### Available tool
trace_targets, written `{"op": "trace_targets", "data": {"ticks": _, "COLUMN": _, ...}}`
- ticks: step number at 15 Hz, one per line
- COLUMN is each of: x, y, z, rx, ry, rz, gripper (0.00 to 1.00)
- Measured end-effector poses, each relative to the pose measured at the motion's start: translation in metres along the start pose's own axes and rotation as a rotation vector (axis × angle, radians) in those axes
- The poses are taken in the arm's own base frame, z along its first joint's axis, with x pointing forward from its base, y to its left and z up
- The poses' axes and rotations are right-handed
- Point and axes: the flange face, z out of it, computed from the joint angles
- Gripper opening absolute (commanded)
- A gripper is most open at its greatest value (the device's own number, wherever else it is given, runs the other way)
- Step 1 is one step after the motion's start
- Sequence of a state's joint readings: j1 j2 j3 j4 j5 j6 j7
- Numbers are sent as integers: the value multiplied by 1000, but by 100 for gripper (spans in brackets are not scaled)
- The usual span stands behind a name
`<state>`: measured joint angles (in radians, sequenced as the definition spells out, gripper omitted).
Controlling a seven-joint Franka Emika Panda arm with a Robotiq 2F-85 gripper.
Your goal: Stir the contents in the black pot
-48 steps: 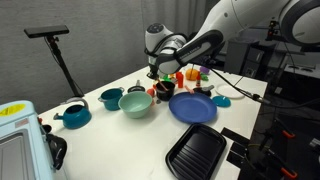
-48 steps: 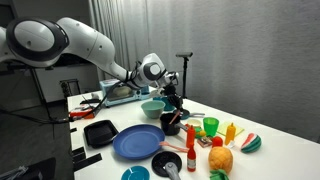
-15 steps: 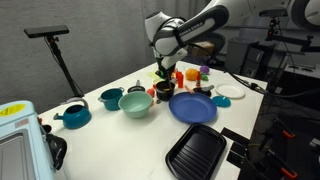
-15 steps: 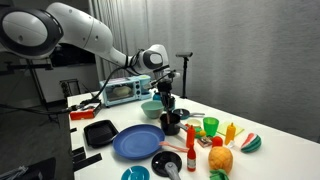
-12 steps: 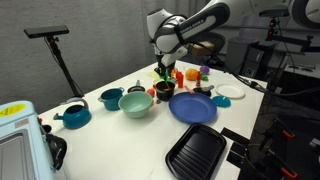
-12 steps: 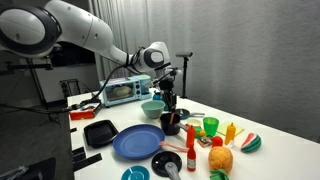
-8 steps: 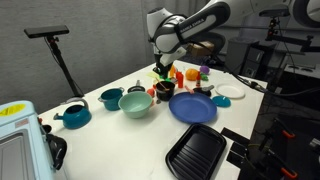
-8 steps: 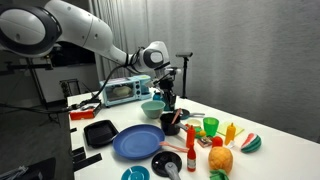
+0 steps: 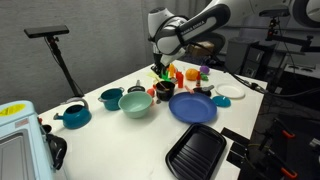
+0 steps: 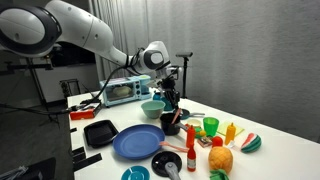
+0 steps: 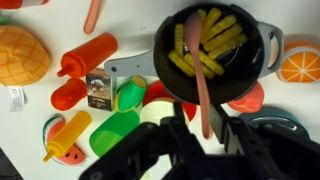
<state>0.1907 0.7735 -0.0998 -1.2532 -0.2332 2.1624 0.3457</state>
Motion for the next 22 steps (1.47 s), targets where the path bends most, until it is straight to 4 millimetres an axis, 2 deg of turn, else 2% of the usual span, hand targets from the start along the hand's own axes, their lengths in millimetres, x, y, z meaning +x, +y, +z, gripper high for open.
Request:
{"op": "trace_targets", "data": {"ticks": 4, "x": 4, "y": 9, "z": 7, "rx": 10, "ry": 61, "rz": -19, "gripper": 95}}
{"op": "trace_targets", "data": {"ticks": 5, "x": 4, "y": 11, "z": 10, "rx": 13, "ry": 69, "rz": -19, "gripper": 99}}
{"op": "trace_targets", "data": {"ticks": 13, "x": -1, "y": 2, "z": 38, "rx": 31, "ry": 54, "rz": -19, "gripper": 100}}
{"op": "trace_targets", "data": {"ticks": 14, "x": -1, "y": 1, "z": 40, "rx": 32, "ry": 56, "rz": -20, "gripper": 98}}
{"op": "trace_targets", "data": {"ticks": 16, "x": 1, "y": 1, "z": 42, "rx": 33, "ry": 64, "rz": -19, "gripper": 73}}
{"op": "trace_targets", "data": {"ticks": 17, "x": 1, "y": 0, "z": 43, "rx": 34, "ry": 67, "rz": -19, "gripper": 71}}
{"op": "trace_targets", "data": {"ticks": 22, "x": 4, "y": -3, "z": 47, "rx": 35, "ry": 75, "rz": -22, "gripper": 30}}
